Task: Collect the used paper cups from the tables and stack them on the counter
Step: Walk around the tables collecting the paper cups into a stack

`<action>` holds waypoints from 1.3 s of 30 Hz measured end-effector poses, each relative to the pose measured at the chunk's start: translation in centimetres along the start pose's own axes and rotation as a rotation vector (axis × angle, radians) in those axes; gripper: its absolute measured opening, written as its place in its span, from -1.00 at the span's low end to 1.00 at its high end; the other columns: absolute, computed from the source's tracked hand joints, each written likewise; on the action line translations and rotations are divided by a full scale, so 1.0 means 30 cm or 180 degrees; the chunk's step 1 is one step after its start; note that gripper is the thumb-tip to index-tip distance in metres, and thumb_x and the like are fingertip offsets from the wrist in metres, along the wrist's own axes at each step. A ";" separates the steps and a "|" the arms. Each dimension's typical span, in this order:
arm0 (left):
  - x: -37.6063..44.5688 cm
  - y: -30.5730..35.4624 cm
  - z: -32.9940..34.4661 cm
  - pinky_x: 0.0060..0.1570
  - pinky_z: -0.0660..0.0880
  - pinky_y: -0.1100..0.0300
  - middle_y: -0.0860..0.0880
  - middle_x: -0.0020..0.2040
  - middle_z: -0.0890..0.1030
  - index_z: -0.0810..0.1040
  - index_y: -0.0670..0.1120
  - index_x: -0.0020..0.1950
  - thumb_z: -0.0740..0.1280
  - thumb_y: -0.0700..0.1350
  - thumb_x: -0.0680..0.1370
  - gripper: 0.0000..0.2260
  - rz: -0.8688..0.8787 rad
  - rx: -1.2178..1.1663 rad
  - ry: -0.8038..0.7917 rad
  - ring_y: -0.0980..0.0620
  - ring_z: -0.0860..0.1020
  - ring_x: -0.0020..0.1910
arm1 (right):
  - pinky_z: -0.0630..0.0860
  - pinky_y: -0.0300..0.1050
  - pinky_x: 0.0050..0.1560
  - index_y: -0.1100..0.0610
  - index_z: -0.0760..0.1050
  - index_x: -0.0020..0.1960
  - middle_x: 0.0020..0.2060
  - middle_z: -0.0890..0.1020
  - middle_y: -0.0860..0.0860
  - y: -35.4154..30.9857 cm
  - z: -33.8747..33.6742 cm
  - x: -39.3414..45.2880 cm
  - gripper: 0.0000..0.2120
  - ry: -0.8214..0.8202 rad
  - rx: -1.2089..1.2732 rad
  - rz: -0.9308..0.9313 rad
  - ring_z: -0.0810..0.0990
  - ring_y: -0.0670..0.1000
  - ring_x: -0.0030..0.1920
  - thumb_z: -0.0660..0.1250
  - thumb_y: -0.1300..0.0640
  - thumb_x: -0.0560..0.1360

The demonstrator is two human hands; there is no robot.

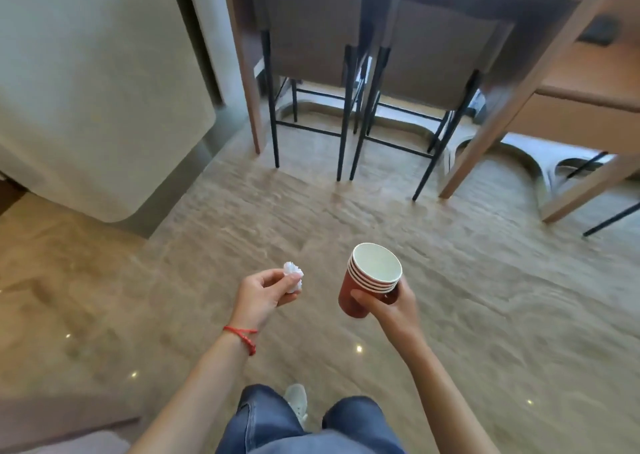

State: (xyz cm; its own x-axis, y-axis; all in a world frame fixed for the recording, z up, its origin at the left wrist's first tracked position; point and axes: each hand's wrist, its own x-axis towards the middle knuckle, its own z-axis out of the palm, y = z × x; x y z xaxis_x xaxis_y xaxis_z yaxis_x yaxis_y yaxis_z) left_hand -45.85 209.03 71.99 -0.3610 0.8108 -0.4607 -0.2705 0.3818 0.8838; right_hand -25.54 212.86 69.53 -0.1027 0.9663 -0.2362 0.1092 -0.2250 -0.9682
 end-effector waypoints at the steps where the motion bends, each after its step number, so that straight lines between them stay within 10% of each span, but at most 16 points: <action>1: 0.038 0.028 0.019 -0.26 0.58 0.32 -0.01 -0.40 0.61 0.61 -0.22 -0.29 0.41 -0.27 0.43 -0.91 0.0021 0.0041 -0.0048 0.08 0.56 -0.36 | 0.50 -0.39 -0.14 0.15 0.45 0.16 -0.04 0.63 -0.02 -0.013 -0.006 0.029 -0.48 0.0072 0.0042 -0.0002 0.61 -0.26 -0.12 0.52 0.39 0.27; 39: 1.637 0.878 1.266 -0.30 0.56 0.33 -0.01 -0.36 0.67 0.64 -0.16 -0.23 0.43 -0.23 0.40 -0.98 0.0179 0.0030 -0.1043 0.10 0.64 -0.32 | 0.51 -0.40 -0.14 0.00 0.45 0.16 -0.01 0.63 -0.11 -0.597 -0.583 1.873 -0.46 0.0956 0.0140 -0.0347 0.61 -0.25 -0.06 0.54 0.28 0.26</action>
State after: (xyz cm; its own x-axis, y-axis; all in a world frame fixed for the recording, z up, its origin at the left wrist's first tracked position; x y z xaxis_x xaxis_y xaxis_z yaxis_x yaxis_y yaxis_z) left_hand -36.80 275.76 75.73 -0.0686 0.9298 -0.3617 -0.2496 0.3351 0.9085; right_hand -15.96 273.36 75.03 0.1858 0.9772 -0.1024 0.0700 -0.1171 -0.9906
